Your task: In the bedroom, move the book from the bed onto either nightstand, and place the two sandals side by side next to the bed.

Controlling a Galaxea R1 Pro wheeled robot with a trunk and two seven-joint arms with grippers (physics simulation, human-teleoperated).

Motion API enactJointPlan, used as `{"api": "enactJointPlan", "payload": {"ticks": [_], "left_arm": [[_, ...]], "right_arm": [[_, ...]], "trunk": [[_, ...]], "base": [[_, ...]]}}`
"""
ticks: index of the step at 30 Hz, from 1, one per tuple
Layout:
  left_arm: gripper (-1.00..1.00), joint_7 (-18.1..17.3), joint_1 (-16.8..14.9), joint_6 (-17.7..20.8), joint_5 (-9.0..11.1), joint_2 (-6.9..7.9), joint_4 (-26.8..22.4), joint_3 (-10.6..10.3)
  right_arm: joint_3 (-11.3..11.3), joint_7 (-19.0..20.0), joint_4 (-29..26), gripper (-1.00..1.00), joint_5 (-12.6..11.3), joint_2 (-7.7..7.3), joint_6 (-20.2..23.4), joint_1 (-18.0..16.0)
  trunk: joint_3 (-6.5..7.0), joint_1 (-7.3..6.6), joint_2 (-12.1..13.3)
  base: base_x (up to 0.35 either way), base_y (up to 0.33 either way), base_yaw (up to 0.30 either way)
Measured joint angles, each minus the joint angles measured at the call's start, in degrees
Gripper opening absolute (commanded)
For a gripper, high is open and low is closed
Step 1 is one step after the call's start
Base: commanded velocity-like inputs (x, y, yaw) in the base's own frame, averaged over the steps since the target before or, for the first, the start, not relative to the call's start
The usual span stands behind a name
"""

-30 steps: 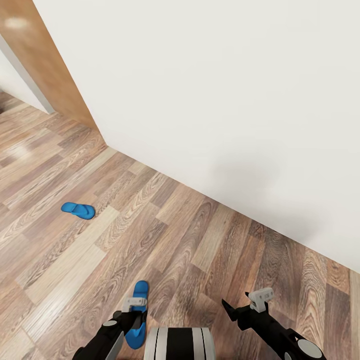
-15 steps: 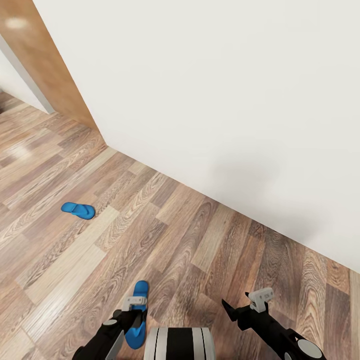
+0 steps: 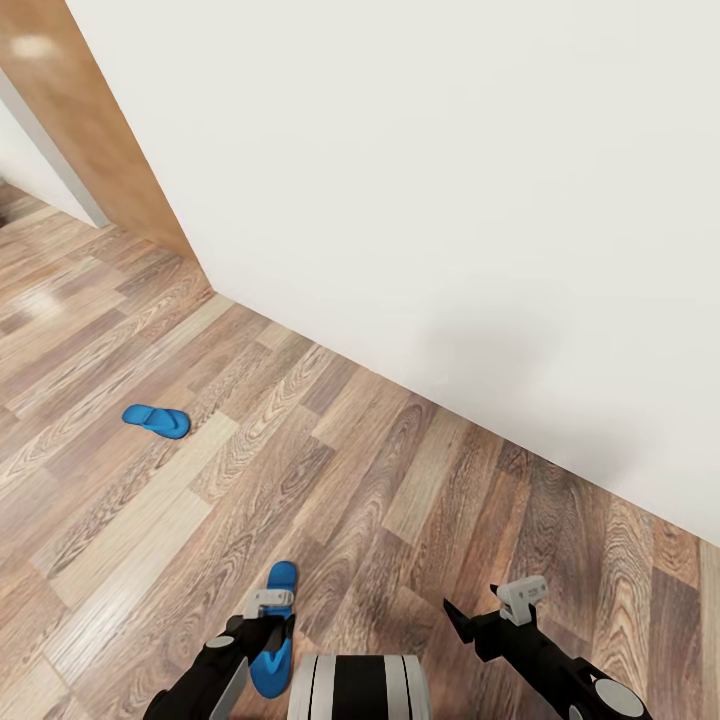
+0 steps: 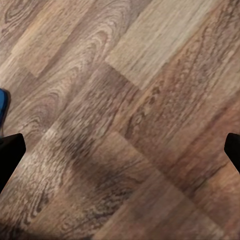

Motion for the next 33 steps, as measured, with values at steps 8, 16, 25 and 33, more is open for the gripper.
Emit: {"api": "enactJointPlan", "payload": {"ticks": [8, 16, 25, 33], "left_arm": [[1.0, 0.0, 0.0, -0.1, 0.0, -0.02, -0.1, 0.0], [1.0, 0.0, 0.0, -0.9, 0.0, -0.01, -0.1, 0.0], [1.0, 0.0, 0.0, -1.4, 0.0, 0.0, -0.1, 0.0], [1.0, 0.0, 0.0, -1.4, 0.0, -0.01, -0.1, 0.0]], "right_arm": [[0.0, 0.0, 0.0, 1.0, 0.0, 0.0, 0.0, 0.0], [0.1, 0.0, 0.0, 1.0, 0.0, 0.0, 0.0, 0.0], [0.1, 0.0, 0.0, 1.0, 0.0, 0.0, 0.0, 0.0], [0.1, 0.0, 0.0, 1.0, 0.0, 0.0, 0.0, 0.0]], "trunk": [[-0.21, 0.03, 0.0], [-1.99, 0.23, -0.1], [-2.0, 0.23, -0.1], [-3.54, 0.41, -0.2]], "base": [[0.0, 0.0, 0.0], [0.0, 0.0, 0.0], [0.0, 0.0, 0.0], [0.0, 0.0, 0.0]]}}
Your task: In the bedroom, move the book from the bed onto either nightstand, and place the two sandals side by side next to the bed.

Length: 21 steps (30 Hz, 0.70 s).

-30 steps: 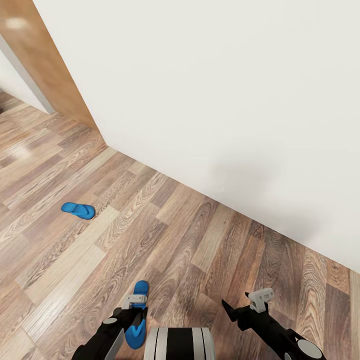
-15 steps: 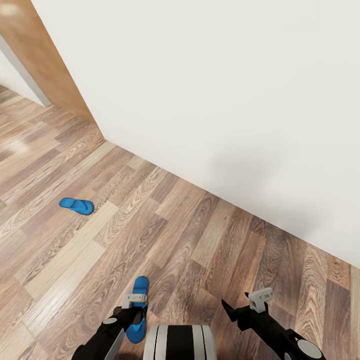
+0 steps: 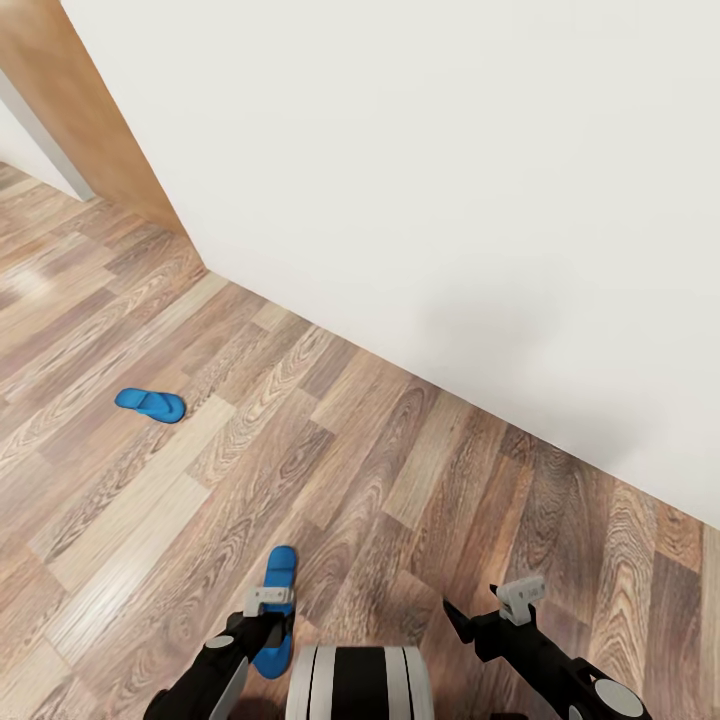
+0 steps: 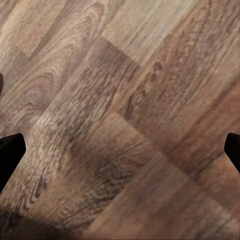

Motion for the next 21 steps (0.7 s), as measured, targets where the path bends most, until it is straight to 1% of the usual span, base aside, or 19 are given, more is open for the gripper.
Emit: {"api": "enactJointPlan", "payload": {"ticks": [3, 21], "left_arm": [[1.0, 0.0, 0.0, 0.0, 0.0, 0.01, 0.0, 0.0], [1.0, 0.0, -0.3, -0.2, 0.0, 0.0, -0.1, 0.0]], "right_arm": [[0.0, 0.0, 0.0, 1.0, 0.0, 0.0, 0.0, 0.0], [0.2, 0.0, 0.0, 1.0, 0.1, 0.0, 0.0, 0.0]], "trunk": [[-0.67, 0.08, 0.0], [-0.67, 0.07, 0.0]], "base": [[0.0, 0.0, 0.0], [0.0, 0.0, 0.0]]}}
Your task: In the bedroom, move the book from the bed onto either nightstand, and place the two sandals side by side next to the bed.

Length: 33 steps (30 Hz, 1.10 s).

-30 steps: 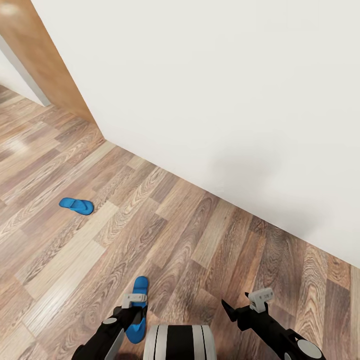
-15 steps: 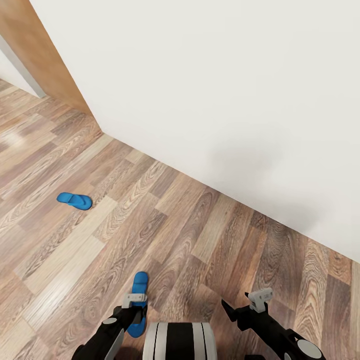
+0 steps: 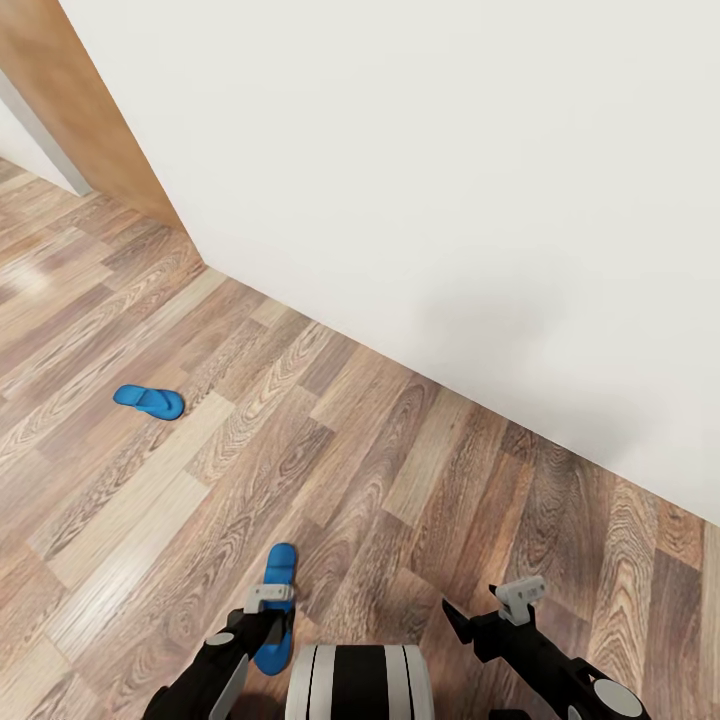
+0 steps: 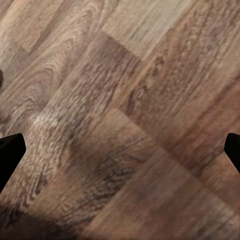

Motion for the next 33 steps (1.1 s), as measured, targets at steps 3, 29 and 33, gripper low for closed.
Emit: {"api": "enactJointPlan", "payload": {"ticks": [3, 29, 33], "left_arm": [[1.0, 0.0, -0.3, 0.0, 0.0, 0.01, -0.1, 0.0], [1.0, 0.1, -1.3, 0.0, 0.0, 0.02, -0.4, 0.0], [1.0, 0.1, -1.3, 0.0, 0.0, 0.02, -0.4, 0.0]], "right_arm": [[0.1, 0.0, 0.0, 1.0, 0.0, 0.0, 0.0, 0.0], [0.2, 0.0, 0.0, 1.0, 0.1, 0.0, 0.1, 0.0], [0.2, 0.0, 0.0, 1.0, 0.1, 0.0, 0.1, 0.0]], "trunk": [[0.0, 0.0, 0.0], [-1.77, 0.21, -0.1], [-1.99, 0.23, -0.1]], "base": [[0.0, 0.0, 0.0], [0.0, 0.0, 0.0], [0.0, 0.0, 0.0]]}}
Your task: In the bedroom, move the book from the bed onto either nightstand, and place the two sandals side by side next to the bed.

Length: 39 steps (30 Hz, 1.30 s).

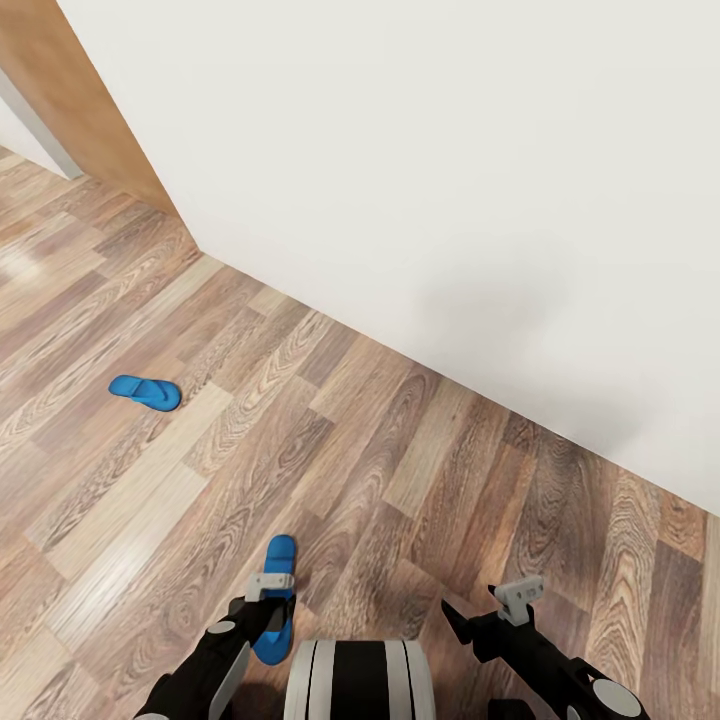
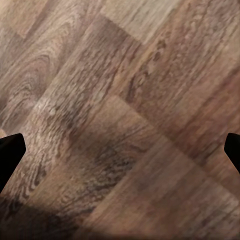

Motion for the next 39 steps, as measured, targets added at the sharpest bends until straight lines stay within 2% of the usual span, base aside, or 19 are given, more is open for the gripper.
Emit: {"api": "enactJointPlan", "payload": {"ticks": [31, 39], "left_arm": [[1.0, 0.0, -0.4, 0.0, 0.0, 0.0, -0.8, 0.0], [1.0, 0.0, -0.5, 0.0, 0.0, 0.0, -0.9, 0.0]], "right_arm": [[0.1, -0.1, 0.0, 1.0, 0.0, 0.0, 0.0, 0.0], [0.1, -0.1, 0.0, 1.0, 0.1, 0.0, 0.0, 0.0]], "trunk": [[0.0, 0.0, 0.0], [-1.55, 0.18, -0.1]], "base": [[0.0, 0.0, 0.0], [0.0, 0.0, 0.0]]}}
